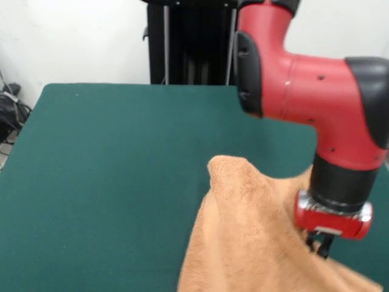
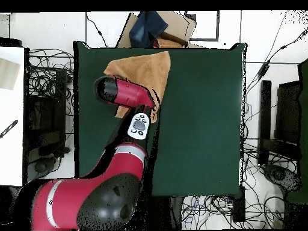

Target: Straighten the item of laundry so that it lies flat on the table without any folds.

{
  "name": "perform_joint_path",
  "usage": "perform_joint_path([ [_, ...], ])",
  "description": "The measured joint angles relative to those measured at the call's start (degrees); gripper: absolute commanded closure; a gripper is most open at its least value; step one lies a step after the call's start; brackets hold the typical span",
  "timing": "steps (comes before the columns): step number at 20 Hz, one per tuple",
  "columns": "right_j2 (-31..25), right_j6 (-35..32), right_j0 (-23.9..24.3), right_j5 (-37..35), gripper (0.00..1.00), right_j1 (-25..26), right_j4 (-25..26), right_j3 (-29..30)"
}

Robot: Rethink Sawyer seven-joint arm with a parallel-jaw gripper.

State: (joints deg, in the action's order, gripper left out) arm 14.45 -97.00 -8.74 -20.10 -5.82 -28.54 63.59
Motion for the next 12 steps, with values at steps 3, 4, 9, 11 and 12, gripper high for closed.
perform_joint_path([
  [3, -0.01, 0.00, 0.85, 3.15, 1.00, 0.47, 0.01, -0.37],
  [4, -0.01, 0.00, 1.16, 4.25, 1.00, 0.66, 0.01, -0.53],
  [9, 0.01, 0.00, 1.46, 4.98, 1.00, 1.05, 0.02, -1.14],
  [11, 0.01, 0.00, 1.46, 4.98, 1.00, 1.05, 0.02, -1.14],
  [12, 0.01, 0.00, 1.46, 4.99, 1.00, 1.05, 0.02, -1.14],
])
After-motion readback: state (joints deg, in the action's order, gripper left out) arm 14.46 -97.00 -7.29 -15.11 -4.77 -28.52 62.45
